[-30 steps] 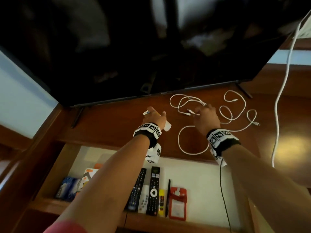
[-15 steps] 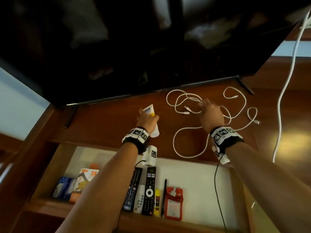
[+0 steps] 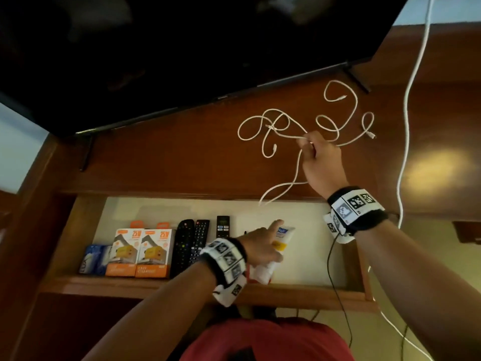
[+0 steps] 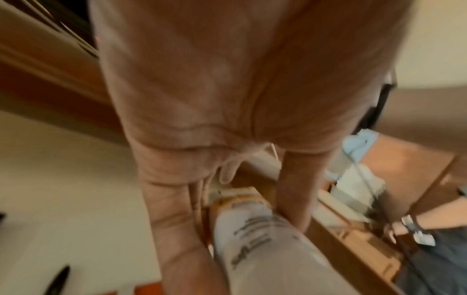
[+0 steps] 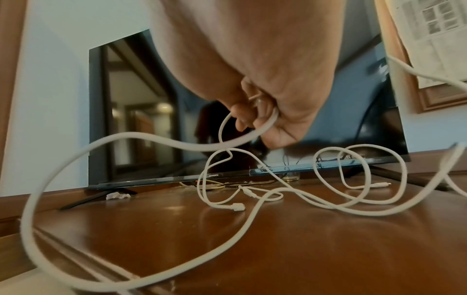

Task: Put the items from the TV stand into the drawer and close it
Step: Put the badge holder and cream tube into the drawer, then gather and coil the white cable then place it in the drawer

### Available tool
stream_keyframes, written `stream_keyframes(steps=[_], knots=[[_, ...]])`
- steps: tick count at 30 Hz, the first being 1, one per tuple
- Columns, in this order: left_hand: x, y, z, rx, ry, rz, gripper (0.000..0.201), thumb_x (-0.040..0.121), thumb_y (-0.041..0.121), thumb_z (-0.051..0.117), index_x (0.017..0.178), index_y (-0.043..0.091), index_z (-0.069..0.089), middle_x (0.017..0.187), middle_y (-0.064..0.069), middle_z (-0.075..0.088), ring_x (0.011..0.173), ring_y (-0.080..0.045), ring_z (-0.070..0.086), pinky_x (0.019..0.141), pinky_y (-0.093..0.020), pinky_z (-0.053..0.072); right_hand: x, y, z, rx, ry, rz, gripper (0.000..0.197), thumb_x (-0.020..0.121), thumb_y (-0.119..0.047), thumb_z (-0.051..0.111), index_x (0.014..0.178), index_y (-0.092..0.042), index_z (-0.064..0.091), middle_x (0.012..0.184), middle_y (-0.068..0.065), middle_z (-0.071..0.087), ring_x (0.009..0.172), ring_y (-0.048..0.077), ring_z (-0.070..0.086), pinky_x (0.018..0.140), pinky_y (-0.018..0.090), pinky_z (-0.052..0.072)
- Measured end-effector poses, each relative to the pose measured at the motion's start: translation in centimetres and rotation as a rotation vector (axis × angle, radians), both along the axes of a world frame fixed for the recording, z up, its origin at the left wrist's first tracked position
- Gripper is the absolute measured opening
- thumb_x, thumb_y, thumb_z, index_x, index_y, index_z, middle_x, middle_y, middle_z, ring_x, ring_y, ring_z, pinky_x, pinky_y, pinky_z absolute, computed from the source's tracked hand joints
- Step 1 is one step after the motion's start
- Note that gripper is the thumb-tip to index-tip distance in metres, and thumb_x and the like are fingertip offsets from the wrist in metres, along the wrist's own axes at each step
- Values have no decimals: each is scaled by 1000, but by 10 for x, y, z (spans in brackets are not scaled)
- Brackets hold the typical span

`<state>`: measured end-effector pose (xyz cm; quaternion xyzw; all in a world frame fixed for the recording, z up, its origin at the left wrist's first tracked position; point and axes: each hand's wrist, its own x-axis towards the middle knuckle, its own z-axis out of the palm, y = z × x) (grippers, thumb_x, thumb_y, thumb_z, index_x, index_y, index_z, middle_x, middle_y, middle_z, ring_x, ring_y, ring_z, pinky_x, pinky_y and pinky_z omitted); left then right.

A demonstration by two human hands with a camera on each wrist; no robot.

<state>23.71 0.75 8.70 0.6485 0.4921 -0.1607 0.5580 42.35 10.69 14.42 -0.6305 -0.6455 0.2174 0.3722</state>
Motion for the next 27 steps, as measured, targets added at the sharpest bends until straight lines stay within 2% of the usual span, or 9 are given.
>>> stream_keyframes(steps=[3,6,8,11,14,18,21,23,27], knots=[[33,0,-38,8,78,0,102,91,27,66,161,40,-7,139,-26,52,98,-41,69,71,-46,61,3,-11,-2,-10,6,-14,13,105,-18,51,103,-15,63,65,-18,50,54,-6,53,49,10,31],[52,-2,-64,111,189,48,98,90,28,63,162,36,-3,158,-24,33,122,-43,58,81,-40,52,8,-16,-2,-7,11,-34,14,105,-20,51,103,-14,64,65,-17,50,53,-4,51,51,10,32],[58,-4,-74,191,255,33,93,89,26,63,162,24,6,146,-23,44,117,-42,59,88,-45,55,10,-21,-2,7,3,-36,15,105,-19,52,103,-14,65,68,-16,54,57,-3,51,54,10,32],[60,-5,-82,240,280,-53,97,91,27,66,163,13,1,135,-22,54,108,-39,64,77,-41,55,12,-28,-1,21,7,-18,15,104,-19,53,102,-14,66,73,-8,59,62,3,54,58,15,37],[58,-2,-76,265,318,-113,113,87,38,78,161,7,-1,140,-23,54,118,-41,61,86,-43,53,13,-32,1,32,14,-10,14,103,-19,54,99,-15,66,79,-5,65,69,12,58,65,24,44],[51,-2,-38,221,350,-85,97,90,40,75,158,4,16,142,-21,55,122,-40,61,94,-45,54,14,-32,8,39,0,24,14,102,-25,55,100,-19,67,84,-9,66,75,13,62,68,30,49],[28,6,9,277,294,-58,21,96,16,61,110,1,64,117,-21,71,96,-34,71,65,-30,54,11,-24,23,60,-19,59,19,100,-34,54,101,-20,67,83,-13,62,71,11,60,64,26,42],[2,17,45,278,218,52,17,98,9,55,102,2,70,99,-17,75,70,-24,70,51,-23,48,7,-17,37,99,-37,85,24,99,-38,56,98,-18,68,82,-12,61,68,7,56,62,26,41],[-44,62,115,706,67,349,16,101,30,57,103,21,70,91,5,72,78,-11,67,73,-30,56,-6,-1,73,168,-55,152,23,98,-38,57,89,-19,65,83,-8,61,71,9,54,65,30,42]])
